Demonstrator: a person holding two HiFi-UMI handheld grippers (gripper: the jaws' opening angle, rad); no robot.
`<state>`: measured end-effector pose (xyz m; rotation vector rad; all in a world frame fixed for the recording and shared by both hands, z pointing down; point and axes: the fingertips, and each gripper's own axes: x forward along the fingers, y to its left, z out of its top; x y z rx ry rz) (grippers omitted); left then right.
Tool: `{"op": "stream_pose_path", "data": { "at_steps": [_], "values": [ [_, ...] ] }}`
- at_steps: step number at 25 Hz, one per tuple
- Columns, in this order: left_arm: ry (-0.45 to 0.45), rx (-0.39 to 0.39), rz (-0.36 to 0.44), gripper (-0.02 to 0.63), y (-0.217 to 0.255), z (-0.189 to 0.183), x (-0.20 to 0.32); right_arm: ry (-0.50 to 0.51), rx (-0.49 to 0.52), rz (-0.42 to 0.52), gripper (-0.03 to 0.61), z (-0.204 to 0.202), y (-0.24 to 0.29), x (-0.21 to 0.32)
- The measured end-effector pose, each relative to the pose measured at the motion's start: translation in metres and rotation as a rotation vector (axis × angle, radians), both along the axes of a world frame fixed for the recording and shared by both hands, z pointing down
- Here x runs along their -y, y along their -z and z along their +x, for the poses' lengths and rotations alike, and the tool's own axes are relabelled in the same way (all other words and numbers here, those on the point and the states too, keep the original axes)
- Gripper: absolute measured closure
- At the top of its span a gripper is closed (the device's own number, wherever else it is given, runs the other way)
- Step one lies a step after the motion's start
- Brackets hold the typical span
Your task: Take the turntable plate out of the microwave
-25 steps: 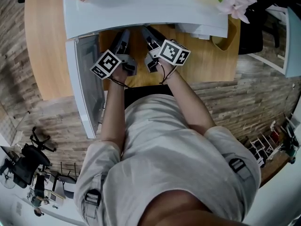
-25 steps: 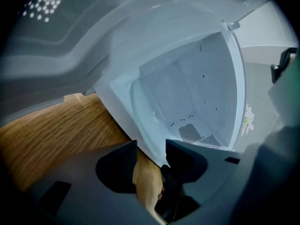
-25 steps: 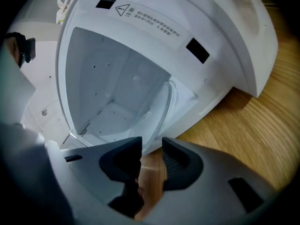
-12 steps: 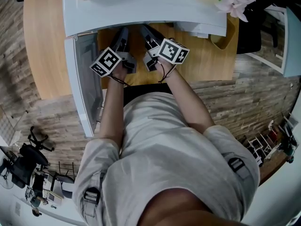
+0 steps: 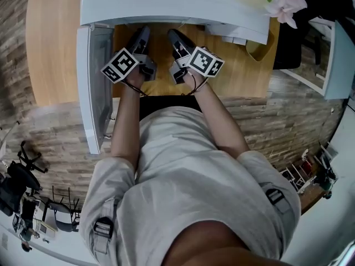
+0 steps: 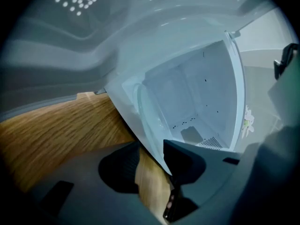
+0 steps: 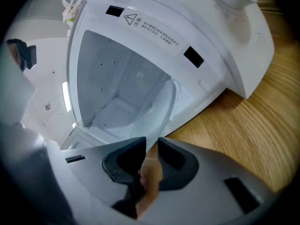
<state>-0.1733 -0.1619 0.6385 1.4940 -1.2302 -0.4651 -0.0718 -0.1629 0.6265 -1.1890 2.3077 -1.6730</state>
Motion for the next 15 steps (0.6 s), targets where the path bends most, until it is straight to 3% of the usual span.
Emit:
{"op": "stream_pose_path", "data": {
  "at_steps": [5,9,15],
  "values": [
    [-0.001,-0.004,0.037,0.505,0.003,-0.003,0.010,-0.030,-0.002,0.003,0.423,0.009,-0.002,0.015],
    [0.004,0.010,0.032,0.514,0.004,-0.001,0.009,-0.030,-0.028,0.005,0.466,0.008,-0.007,0.024],
    [-0.023,0.006,0.027,0.512,0.003,0.004,-0.005,-0.026,-0.002,-0.004,0.479,0.012,-0.006,0.011]
  ]
}}
